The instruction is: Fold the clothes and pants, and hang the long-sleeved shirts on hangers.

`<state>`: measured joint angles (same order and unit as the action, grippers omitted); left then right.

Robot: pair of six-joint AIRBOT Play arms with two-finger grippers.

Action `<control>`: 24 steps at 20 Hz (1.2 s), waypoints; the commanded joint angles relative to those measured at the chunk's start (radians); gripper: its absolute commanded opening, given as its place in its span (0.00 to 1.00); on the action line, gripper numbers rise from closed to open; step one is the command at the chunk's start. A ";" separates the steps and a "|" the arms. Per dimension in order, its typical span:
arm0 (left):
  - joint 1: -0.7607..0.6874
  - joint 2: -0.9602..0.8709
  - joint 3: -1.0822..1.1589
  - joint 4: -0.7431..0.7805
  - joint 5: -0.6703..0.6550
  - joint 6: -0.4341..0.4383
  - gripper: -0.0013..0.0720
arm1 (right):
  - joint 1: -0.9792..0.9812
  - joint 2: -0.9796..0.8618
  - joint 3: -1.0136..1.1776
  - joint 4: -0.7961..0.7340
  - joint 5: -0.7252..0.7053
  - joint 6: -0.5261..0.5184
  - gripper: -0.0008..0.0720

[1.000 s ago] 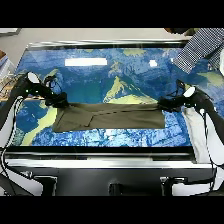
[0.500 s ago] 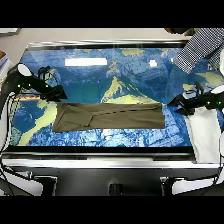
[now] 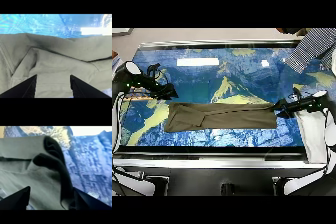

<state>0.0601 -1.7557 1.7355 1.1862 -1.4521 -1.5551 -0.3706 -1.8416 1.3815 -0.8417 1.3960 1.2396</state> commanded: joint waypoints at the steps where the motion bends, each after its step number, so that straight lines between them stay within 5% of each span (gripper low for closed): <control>1: 0.000 0.001 0.001 0.000 0.001 -0.008 0.67 | 0.049 -0.019 -0.004 -0.052 -0.019 0.011 0.85; 3: -0.002 0.001 0.001 0.000 0.001 -0.008 0.67 | 0.078 -0.019 -0.010 -0.053 -0.025 0.018 0.69; 6: -0.005 0.001 0.001 -0.009 0.000 -0.008 0.66 | 0.101 -0.013 -0.010 -0.048 -0.025 0.040 0.08; 7: -0.005 0.001 0.001 -0.030 -0.004 -0.007 0.52 | 0.101 -0.001 -0.010 -0.040 -0.025 0.047 0.06; 8: -0.005 0.001 0.001 -0.061 -0.008 -0.002 0.19 | 0.100 0.023 -0.009 -0.045 -0.026 0.070 0.06; 9: -0.008 0.001 0.001 -0.100 -0.010 0.005 0.04 | 0.100 0.051 -0.005 -0.055 -0.025 0.094 0.06; 15: -0.187 -0.020 -0.023 -0.204 0.103 -0.022 0.04 | 0.100 0.277 0.072 -0.217 0.039 0.289 0.06; 24: -0.664 -0.208 -0.042 -0.551 0.635 -0.143 0.04 | 0.100 0.551 0.129 -0.409 0.185 0.452 0.06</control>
<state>-0.4652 -1.9060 1.6947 0.7704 -1.0042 -1.6581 -0.2714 -1.3682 1.5024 -1.1790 1.5375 1.6337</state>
